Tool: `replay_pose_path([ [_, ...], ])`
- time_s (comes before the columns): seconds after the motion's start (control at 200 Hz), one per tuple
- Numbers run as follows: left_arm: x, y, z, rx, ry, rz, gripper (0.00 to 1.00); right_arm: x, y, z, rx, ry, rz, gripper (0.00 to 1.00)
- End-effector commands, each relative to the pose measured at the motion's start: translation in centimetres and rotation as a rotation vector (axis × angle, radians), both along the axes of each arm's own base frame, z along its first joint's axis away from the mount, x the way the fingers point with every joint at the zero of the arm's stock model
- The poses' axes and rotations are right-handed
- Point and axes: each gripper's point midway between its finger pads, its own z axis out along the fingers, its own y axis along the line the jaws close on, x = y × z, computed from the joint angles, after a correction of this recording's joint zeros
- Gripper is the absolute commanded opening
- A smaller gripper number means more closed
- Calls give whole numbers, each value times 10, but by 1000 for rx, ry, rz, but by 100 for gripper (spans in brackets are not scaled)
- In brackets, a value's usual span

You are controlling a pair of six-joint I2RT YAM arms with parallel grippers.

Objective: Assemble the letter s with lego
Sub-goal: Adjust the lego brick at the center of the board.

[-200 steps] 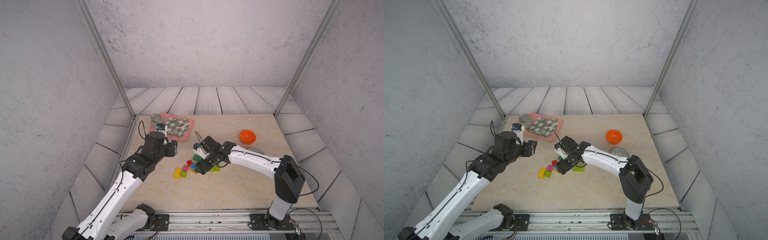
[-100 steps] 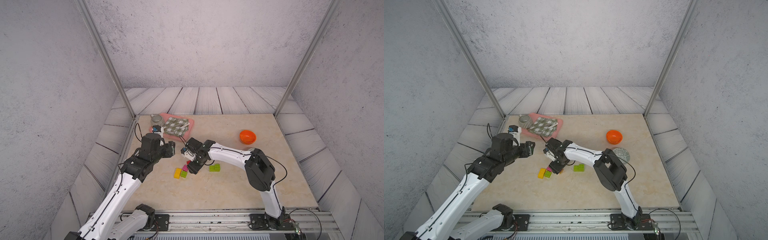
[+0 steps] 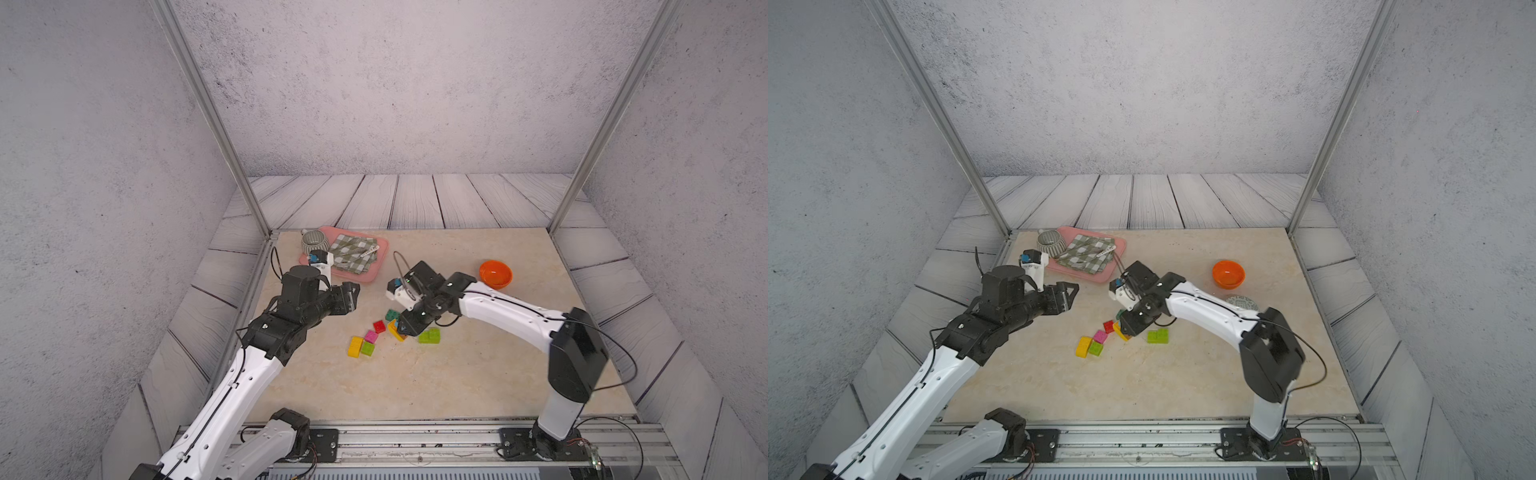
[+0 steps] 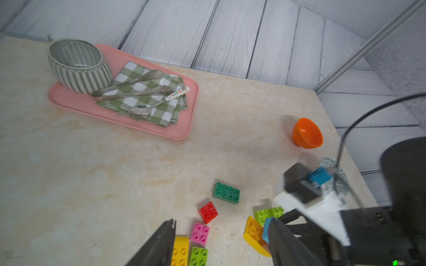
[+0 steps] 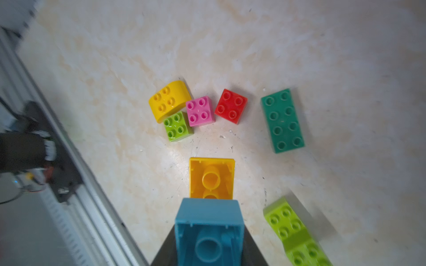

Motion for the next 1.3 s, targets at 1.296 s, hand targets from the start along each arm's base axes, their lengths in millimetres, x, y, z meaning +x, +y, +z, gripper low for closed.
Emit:
replay_pose_path([
  [1.296, -12, -163, 0, -785, 61, -480, 73, 10, -52, 122, 954, 235, -155, 30],
])
